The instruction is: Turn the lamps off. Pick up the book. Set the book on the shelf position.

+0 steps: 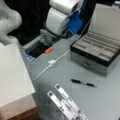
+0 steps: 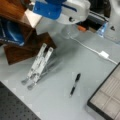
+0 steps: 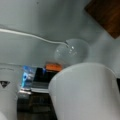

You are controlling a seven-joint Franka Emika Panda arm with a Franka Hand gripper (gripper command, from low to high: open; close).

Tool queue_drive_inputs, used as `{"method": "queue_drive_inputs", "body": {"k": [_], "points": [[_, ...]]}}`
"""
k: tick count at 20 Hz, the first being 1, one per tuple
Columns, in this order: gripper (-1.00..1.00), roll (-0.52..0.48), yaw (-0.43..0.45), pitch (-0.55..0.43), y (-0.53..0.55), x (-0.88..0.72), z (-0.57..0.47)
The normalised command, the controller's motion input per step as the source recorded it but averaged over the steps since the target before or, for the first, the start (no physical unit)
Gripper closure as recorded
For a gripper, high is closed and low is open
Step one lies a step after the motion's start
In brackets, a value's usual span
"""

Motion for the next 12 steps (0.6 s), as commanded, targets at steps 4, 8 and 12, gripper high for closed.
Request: {"method": "queue_drive_inputs", "body": {"k": [4,8,12], "points": [[-1.0,0.26,-0.215,-0.254,0.11,-0.09,-0.18],[-1.0,0.186,-0.173,-0.259,0.11,-0.17,-0.2],[-1.0,0.174,-0.146,-0.293,0.08,-0.25,-0.28]]}}
